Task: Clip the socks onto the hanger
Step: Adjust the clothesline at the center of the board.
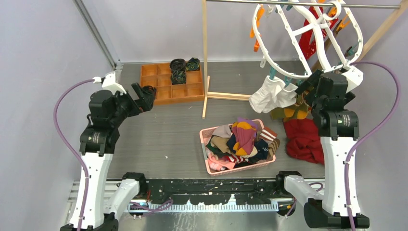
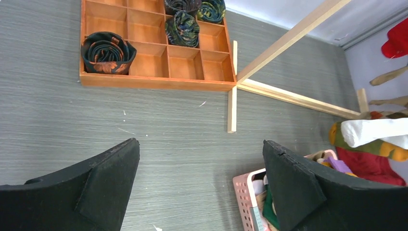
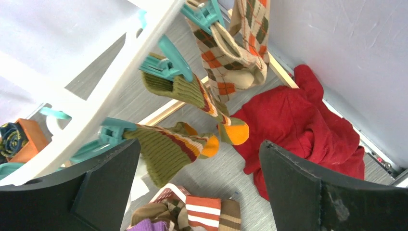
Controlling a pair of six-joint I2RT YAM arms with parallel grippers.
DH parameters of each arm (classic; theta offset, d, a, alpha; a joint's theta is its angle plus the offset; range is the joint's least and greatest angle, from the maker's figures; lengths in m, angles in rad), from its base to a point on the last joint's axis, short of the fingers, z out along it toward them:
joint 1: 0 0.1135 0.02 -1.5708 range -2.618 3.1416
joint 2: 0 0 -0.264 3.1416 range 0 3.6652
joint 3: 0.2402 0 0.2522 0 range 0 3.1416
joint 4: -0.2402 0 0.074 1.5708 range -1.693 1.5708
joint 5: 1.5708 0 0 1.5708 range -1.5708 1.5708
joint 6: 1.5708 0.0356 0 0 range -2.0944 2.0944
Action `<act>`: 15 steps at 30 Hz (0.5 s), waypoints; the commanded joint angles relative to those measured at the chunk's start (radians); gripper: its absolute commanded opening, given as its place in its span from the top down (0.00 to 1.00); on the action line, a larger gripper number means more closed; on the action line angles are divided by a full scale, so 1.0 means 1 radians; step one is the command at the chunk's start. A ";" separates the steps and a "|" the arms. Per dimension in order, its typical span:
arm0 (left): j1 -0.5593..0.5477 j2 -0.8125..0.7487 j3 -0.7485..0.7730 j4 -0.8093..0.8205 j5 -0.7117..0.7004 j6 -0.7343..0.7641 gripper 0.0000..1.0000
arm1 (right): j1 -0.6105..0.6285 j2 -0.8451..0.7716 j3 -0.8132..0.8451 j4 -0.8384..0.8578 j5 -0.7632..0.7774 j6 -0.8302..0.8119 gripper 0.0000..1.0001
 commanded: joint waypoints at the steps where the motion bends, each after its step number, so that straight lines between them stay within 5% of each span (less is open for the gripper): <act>1: 0.037 -0.034 0.025 0.007 0.083 -0.066 0.00 | -0.001 0.016 0.117 -0.052 -0.053 -0.081 0.00; 15: 0.085 -0.072 -0.007 0.114 0.317 -0.227 0.00 | -0.002 -0.113 0.106 0.008 -0.338 -0.289 0.00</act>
